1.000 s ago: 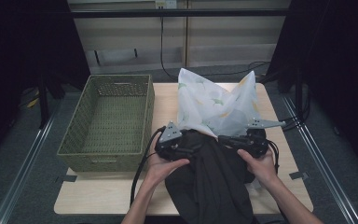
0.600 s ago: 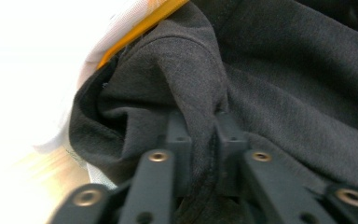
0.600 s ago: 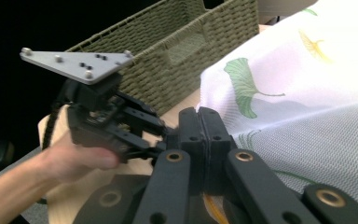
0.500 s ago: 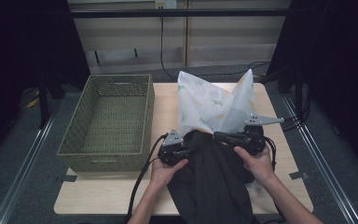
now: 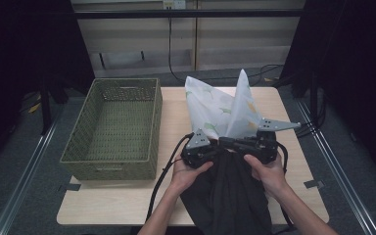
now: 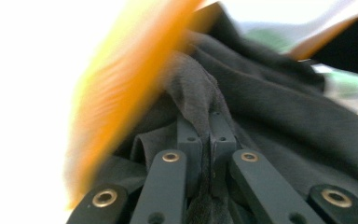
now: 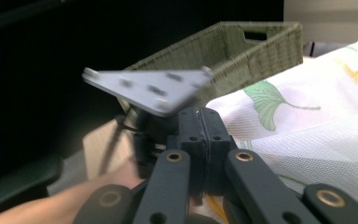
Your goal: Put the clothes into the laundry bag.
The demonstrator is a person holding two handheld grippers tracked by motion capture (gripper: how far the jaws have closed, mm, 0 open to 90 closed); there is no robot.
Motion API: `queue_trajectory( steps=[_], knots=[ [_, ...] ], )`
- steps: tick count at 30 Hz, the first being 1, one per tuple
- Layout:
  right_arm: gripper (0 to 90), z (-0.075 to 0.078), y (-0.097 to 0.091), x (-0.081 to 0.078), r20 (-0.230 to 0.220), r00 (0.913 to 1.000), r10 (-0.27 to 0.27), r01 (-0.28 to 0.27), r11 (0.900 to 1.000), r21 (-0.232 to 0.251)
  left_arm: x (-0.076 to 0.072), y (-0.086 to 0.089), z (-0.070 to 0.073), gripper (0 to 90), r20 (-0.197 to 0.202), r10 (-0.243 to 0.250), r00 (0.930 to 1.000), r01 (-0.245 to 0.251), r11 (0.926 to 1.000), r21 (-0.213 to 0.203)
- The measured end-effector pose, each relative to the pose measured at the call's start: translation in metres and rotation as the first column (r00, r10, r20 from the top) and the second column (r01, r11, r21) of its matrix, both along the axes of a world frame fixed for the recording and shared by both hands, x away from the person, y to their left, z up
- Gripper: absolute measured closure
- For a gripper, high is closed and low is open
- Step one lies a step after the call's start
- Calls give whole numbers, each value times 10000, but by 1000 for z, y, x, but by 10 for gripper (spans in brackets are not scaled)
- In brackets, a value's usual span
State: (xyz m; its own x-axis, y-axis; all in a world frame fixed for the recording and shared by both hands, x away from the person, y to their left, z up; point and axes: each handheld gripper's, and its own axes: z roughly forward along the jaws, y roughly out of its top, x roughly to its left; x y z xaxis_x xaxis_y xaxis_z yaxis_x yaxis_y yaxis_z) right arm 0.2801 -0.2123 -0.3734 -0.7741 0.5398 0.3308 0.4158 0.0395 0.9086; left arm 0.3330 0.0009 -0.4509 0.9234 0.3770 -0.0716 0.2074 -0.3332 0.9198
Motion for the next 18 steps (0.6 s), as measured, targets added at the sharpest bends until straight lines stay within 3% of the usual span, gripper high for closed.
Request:
queue_trajectory(
  steps=[1,3,5,6,10,12,14,16,18],
  knots=[
    [895,0,0,0,0,10000,0,0,10000,0,4,-1,0,870,106,147,9998,-148,9999,88],
    [895,4,-8,-3,-62,10000,-31,34,9990,435,14,0,-1,870,27,614,9981,-614,9981,47],
    [896,2,-13,-2,-87,9996,-263,266,9993,247,21,0,-2,869,65,1041,9945,-1042,9945,143],
    [896,-6,-18,-1,-369,9986,-371,374,9993,56,28,2,-6,860,7,1414,9900,-1414,9896,283],
    [896,-20,-23,2,-619,9964,-578,561,9980,-295,33,8,-13,760,-338,1399,9896,-1392,9900,230],
    [896,-27,-25,4,-676,9951,-724,677,9953,-689,31,14,-14,641,-563,1267,9903,-1274,9918,-99],
    [896,-31,-26,5,-763,9940,-778,723,9947,-725,25,20,-11,542,-526,1276,9904,-1283,9917,-113],
    [895,-33,-28,8,-756,9934,-866,802,9932,-843,10,28,-3,369,-313,1232,9919,-1241,9918,-298],
    [895,-33,-29,8,-722,9933,-905,841,9926,-872,4,31,1,330,-275,1161,9929,-1170,9925,-355]
  ],
)
